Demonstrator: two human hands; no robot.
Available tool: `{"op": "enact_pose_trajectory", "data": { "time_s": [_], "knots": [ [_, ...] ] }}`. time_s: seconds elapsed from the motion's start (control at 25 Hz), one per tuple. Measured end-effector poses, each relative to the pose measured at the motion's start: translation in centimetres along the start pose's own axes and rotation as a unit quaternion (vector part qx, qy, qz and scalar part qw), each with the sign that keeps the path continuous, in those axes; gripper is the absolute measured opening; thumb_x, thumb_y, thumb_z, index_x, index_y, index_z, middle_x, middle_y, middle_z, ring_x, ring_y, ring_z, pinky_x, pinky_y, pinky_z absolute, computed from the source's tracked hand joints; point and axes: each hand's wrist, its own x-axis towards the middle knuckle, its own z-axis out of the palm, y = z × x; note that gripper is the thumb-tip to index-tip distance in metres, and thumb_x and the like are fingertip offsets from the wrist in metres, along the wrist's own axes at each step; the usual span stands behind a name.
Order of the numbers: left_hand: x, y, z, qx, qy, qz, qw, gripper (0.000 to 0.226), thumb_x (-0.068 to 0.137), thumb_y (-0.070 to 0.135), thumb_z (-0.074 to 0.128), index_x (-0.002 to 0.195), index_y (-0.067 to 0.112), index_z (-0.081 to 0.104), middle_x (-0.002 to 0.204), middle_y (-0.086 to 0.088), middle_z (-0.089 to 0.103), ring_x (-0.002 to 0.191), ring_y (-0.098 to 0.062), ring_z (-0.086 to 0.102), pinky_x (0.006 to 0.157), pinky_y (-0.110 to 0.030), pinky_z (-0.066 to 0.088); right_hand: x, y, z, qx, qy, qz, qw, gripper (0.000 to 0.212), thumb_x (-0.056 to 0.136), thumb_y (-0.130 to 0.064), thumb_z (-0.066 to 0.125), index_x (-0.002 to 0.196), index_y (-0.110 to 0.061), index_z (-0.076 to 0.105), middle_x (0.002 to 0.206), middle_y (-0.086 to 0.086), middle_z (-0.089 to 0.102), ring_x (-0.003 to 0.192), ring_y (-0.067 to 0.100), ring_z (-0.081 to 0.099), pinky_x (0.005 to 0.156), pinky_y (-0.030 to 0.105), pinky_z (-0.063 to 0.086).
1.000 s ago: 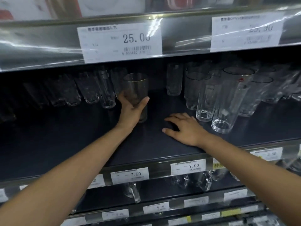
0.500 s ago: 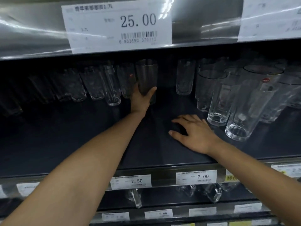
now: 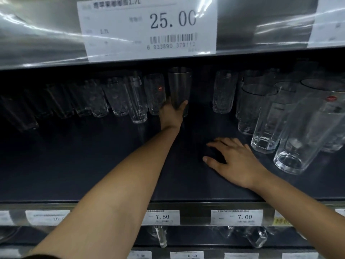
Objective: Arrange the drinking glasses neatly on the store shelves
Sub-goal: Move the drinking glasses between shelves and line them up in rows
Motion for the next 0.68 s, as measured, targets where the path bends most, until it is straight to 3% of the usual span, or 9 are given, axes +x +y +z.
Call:
{"op": "enact_pose_trajectory", "data": {
  "time_s": [0.24, 0.44, 0.68],
  "knots": [
    [0.5, 0.1, 0.7, 0.02, 0.006, -0.022, 1.0, 0.054, 0.091, 0.04, 0.069, 0.126, 0.0, 0.062, 0.116, -0.019, 0.07, 0.108, -0.031, 0.066, 0.089, -0.033, 0.055, 0.0, 0.1, 0.2, 0.011, 0.003, -0.003, 1.0, 0.06, 0.091, -0.065, 0.04, 0.145, -0.039, 0.039, 0.153, -0.013, 0.033, 0.14, 0.01, 0.023, 0.109, 0.034, 0.022],
    [0.7, 0.5, 1.0, 0.039, 0.014, -0.028, 0.999, 0.052, 0.095, 0.039, 0.064, 0.126, -0.003, 0.059, 0.12, -0.02, 0.068, 0.112, -0.033, 0.064, 0.088, -0.028, 0.048, 0.0, 0.2, 0.2, 0.011, 0.013, -0.007, 1.0, 0.059, 0.091, -0.065, 0.042, 0.144, -0.038, 0.041, 0.152, -0.014, 0.035, 0.139, 0.01, 0.025, 0.107, 0.033, 0.023],
    [1.3, 0.3, 1.6, 0.05, 0.022, -0.038, 0.998, 0.052, 0.096, 0.037, 0.062, 0.129, -0.003, 0.056, 0.127, -0.021, 0.064, 0.12, -0.033, 0.06, 0.094, -0.032, 0.047, 0.0, 0.2, 0.3, 0.014, 0.018, -0.007, 1.0, 0.058, 0.091, -0.063, 0.044, 0.143, -0.037, 0.043, 0.15, -0.015, 0.037, 0.138, 0.009, 0.026, 0.107, 0.032, 0.023]
  ]
}}
